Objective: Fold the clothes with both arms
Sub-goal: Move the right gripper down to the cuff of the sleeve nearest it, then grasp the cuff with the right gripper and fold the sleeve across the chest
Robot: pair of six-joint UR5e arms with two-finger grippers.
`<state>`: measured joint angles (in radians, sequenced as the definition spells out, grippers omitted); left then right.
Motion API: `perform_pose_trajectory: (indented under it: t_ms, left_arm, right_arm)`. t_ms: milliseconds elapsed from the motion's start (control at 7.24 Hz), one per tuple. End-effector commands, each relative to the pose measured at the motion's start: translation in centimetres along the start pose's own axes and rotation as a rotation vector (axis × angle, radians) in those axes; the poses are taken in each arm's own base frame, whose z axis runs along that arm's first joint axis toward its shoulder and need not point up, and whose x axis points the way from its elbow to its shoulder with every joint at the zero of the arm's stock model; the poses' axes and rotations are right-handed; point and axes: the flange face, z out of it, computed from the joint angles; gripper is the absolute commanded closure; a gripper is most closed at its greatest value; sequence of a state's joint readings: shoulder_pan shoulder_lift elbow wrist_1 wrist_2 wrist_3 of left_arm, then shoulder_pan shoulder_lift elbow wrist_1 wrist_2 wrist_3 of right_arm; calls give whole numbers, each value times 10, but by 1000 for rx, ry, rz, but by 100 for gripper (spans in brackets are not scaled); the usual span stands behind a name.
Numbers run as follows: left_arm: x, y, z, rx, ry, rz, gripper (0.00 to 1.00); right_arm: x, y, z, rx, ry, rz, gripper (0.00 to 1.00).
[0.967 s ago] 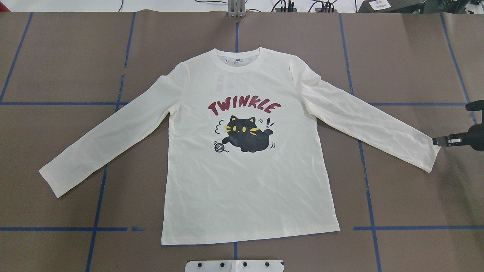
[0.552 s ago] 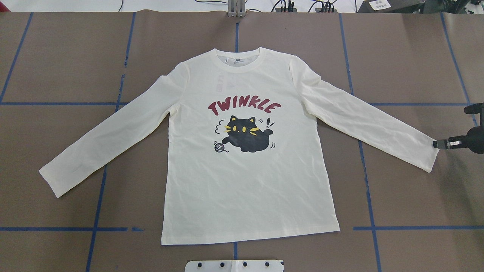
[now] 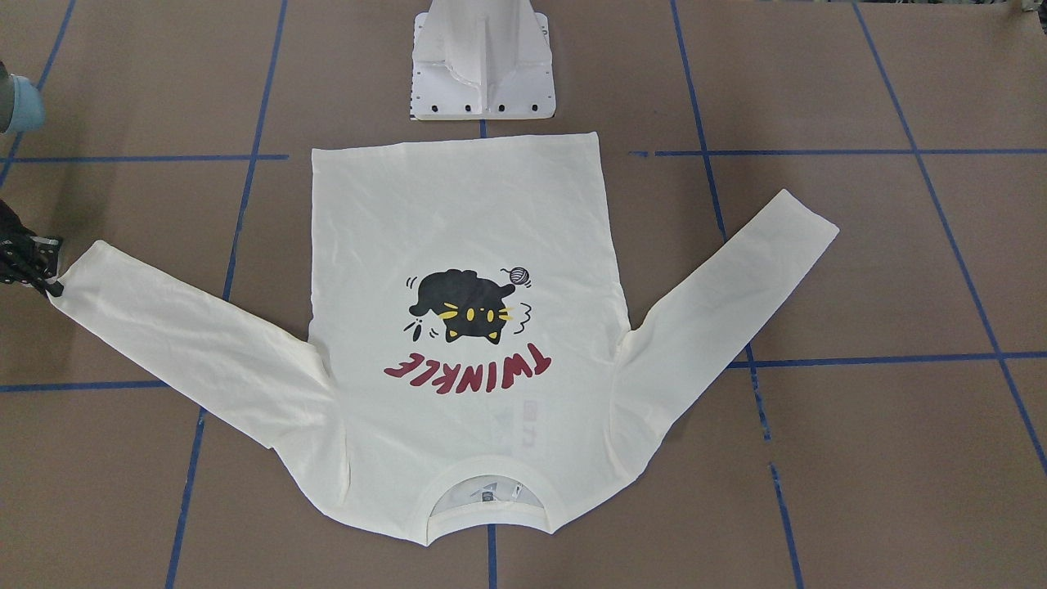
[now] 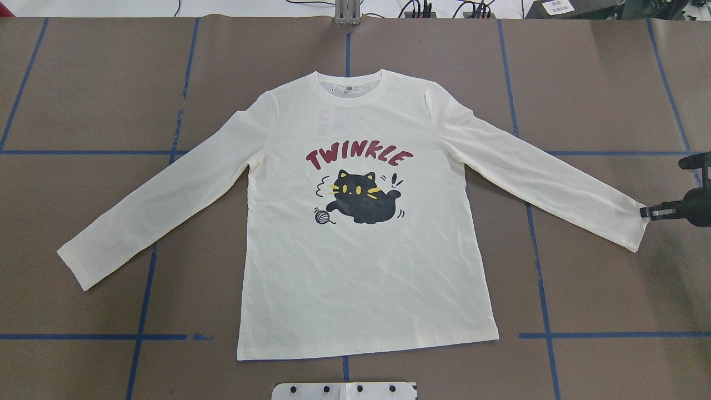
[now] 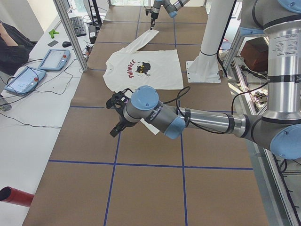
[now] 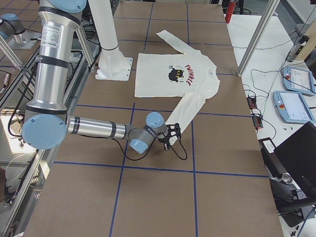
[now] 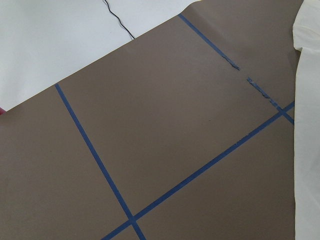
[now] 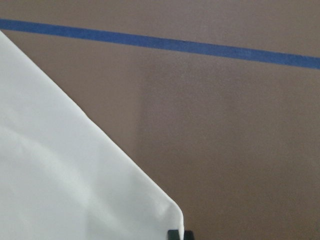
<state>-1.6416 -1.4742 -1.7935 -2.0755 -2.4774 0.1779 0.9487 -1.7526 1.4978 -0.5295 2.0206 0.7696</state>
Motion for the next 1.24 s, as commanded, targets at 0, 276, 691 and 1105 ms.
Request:
perform_pose_trajectory:
  t_ms: [0, 276, 691, 1105]
  left_arm:
    - [0, 0, 0, 0, 0, 1, 0]
    - [0, 2, 0, -2, 0, 1, 0]
    - [-1, 0, 1, -1, 0, -1, 0]
    - [-2, 1, 1, -3, -1, -5, 0]
  right_arm:
    - [-15, -13, -2, 30, -11, -25, 100]
    - [-59, -42, -25, 42, -31, -27, 100]
    - [-198, -121, -113, 15, 77, 101, 100]
    - [-476, -238, -152, 5, 251, 223, 100]
